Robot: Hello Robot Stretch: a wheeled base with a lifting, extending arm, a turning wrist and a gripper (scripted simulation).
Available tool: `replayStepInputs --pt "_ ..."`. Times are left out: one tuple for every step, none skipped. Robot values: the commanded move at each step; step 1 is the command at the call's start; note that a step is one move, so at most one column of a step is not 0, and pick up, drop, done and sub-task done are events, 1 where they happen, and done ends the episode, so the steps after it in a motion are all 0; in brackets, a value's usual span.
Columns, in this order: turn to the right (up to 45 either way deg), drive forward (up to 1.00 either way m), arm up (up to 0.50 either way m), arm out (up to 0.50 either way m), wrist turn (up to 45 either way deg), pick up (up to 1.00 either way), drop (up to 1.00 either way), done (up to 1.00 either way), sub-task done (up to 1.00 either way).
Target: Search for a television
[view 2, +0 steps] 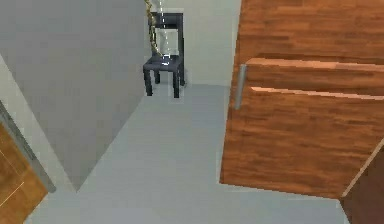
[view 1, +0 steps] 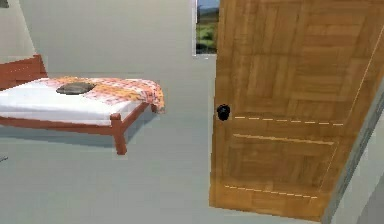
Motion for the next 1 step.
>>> replayStepInputs --pt "0.0 0.15 0.00 0.00 0.0 0.00 0.00 0.00 0.00"
